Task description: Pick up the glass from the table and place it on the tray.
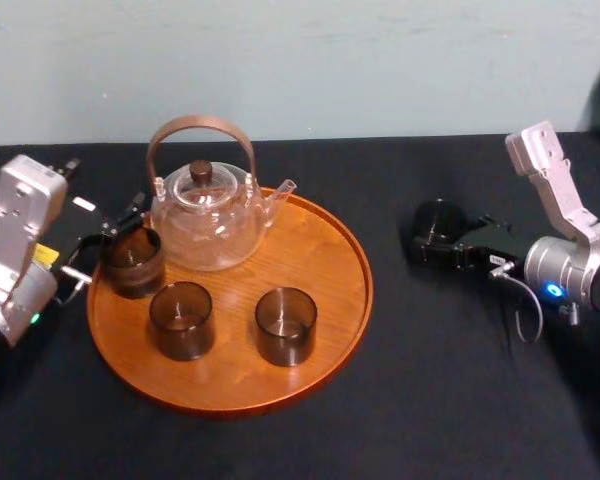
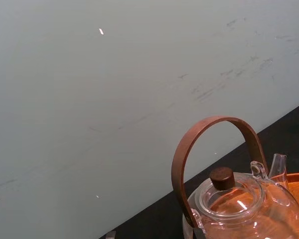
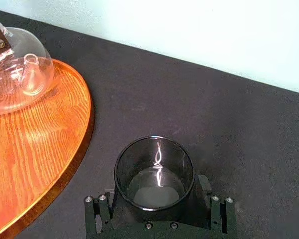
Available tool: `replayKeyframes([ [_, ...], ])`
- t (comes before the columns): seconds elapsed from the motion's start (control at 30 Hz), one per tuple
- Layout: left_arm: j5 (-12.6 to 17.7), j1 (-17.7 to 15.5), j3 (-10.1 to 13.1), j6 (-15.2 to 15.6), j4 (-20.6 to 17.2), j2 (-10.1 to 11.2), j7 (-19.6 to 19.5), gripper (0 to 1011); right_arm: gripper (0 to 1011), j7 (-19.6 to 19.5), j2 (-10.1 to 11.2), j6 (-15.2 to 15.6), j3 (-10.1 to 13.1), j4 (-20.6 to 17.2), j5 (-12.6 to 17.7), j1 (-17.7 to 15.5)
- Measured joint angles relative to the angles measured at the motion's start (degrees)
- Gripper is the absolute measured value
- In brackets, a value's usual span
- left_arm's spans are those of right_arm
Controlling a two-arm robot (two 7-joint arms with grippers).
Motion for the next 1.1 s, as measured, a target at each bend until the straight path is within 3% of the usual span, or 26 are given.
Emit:
replayKeyframes([
  [0.77,0.0,0.0,0.0,0.0,0.0,0.0,0.0,1001,1002,0.7,-1.05,-0.49,-0.33,1.39,-1.41,1.17],
  [1.1,0.0,0.0,0.0,0.0,0.0,0.0,0.0,1001,905,0.66,-1.03,-0.49,-0.26,1.35,-1.29,1.11],
])
